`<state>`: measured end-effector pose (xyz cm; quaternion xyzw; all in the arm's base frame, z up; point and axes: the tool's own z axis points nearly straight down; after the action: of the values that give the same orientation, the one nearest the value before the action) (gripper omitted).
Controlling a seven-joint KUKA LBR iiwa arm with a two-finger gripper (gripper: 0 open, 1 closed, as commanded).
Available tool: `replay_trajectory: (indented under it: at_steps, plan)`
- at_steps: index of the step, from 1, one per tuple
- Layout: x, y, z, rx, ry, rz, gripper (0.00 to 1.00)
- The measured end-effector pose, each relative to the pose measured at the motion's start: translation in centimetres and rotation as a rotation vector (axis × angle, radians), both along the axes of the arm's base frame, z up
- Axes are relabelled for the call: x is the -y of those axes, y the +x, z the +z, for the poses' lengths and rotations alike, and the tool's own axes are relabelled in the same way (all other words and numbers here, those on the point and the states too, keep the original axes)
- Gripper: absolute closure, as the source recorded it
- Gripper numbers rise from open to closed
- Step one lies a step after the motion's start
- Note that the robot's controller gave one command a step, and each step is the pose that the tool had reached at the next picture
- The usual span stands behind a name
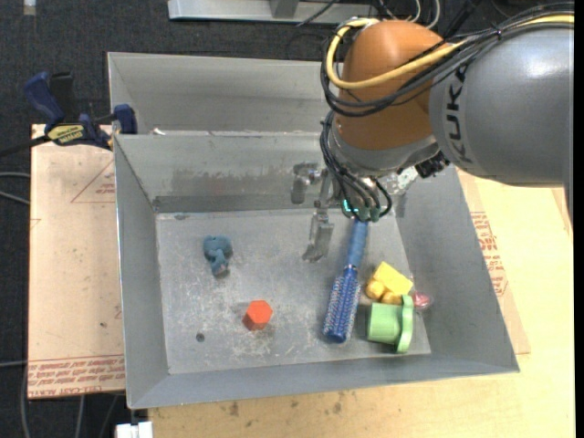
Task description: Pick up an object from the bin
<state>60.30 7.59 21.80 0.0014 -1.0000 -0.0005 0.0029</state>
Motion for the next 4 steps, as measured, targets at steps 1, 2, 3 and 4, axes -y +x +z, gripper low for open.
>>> replay_trajectory:
  at_steps: [1,2,3,4]
  plan:
    - [-9.1,-2.3,-9.5,-0.002,0.002,-0.054,0.00]
    - [-8.3,0.1,-15.1,0.007,-0.001,-0.027,0.00]
    - [-8.3,0.1,-14.7,0.009,0.001,-0.027,1.00]
    - [-8.4,0.1,-14.8,0.008,0.001,-0.027,0.00]
